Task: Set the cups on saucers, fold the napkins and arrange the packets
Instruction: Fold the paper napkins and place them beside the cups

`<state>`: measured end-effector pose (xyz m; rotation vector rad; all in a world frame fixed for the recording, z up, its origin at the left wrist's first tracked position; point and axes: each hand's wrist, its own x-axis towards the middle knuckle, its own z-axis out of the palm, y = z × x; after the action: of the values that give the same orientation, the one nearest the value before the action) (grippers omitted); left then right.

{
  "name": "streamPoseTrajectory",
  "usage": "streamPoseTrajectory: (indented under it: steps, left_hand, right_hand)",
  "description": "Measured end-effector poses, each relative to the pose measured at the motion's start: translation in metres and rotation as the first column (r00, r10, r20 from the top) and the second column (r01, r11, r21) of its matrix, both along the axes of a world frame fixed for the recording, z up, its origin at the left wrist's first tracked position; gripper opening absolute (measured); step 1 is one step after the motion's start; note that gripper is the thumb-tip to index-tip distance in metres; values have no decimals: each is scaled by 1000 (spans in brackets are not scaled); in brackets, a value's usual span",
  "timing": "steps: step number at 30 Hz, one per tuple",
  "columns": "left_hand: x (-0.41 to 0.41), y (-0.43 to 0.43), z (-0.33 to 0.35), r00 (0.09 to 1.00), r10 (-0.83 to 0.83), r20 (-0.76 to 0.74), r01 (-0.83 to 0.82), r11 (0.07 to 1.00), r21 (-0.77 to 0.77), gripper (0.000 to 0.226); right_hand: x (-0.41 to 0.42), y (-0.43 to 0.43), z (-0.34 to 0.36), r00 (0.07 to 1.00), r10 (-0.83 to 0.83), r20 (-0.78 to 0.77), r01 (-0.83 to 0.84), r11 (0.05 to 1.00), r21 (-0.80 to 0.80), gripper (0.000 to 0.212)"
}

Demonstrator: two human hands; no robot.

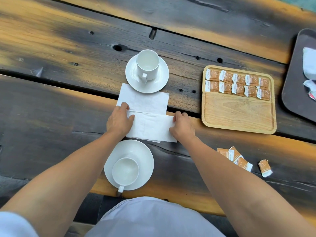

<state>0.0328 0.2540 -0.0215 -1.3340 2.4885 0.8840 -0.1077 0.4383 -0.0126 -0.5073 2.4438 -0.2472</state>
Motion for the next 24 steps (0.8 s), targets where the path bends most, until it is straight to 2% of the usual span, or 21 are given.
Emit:
streamPoseTrajectory:
  steps: [3, 6, 15, 19, 24]
  left_hand:
    - [-3, -2, -3, 998, -53, 17, 53, 999, 0, 31]
    - [-4, -3, -6, 997, -68, 21, 68, 998, -9, 26]
    - [-3, -4, -5, 999, -42, 0, 42, 999, 14, 5]
    - [-3, -6, -1, 998, -40, -40, 40, 999, 10, 3]
    - [-2, -8, 2, 995, -4, -97, 6, 1000, 18, 9]
  right_hand:
    - [-1, -6, 0, 1000, 22, -3, -22, 1000, 15, 43]
    - [-3, -8, -1, 999, 44, 4, -44, 998, 40, 49]
    - [-3, -11, -3, 999, 33, -16, -32, 998, 58, 37]
    - [-4, -7, -4, 999, 25, -28, -24, 999, 35, 26]
    - [-5, -3, -1, 1000, -14, -16, 13, 998, -69, 8]
